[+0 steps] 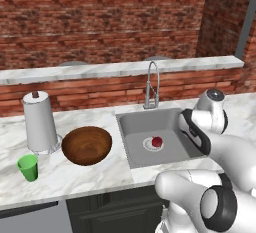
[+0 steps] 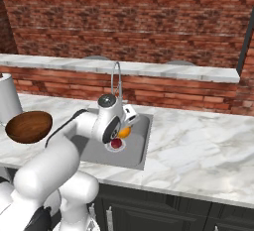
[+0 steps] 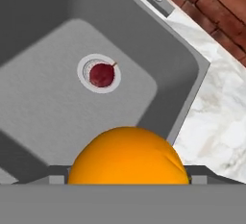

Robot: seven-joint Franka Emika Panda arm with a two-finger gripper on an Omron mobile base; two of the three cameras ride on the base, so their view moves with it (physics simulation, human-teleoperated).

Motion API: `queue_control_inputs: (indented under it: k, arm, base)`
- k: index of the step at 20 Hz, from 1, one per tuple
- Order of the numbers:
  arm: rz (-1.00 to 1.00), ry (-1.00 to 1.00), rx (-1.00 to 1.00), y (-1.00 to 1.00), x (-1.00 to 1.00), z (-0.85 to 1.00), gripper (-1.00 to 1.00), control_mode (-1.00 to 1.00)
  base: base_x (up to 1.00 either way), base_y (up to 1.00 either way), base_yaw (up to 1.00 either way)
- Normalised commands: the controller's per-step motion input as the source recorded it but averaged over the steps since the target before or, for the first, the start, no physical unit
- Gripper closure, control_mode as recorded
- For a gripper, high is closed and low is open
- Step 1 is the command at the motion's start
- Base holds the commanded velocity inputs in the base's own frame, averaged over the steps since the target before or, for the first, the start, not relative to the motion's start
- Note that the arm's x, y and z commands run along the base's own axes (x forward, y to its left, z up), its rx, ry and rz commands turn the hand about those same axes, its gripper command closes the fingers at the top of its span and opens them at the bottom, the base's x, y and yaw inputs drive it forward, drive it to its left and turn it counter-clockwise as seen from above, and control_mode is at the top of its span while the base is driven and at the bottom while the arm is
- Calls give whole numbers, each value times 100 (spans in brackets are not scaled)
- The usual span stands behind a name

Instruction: Remove the orange and pear from the sink. Then move the bowl and cup from the counter to the sink for washing.

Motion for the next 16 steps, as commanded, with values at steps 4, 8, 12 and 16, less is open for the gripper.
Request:
queue_control_inputs:
  k: [4, 8, 12, 16]
  arm:
    - [-2, -7, 0, -20, -10, 26, 100, -100]
    - [-4, -7, -3, -21, -4, 18, 100, -100]
    - [-3, -5, -5, -21, -1, 13, 100, -100]
    - [-3, -5, -5, -20, 0, 8, 100, -100]
  base:
    - [0, 0, 0]
    - [0, 0, 0]
    - [0, 0, 0]
    - [0, 0, 0]
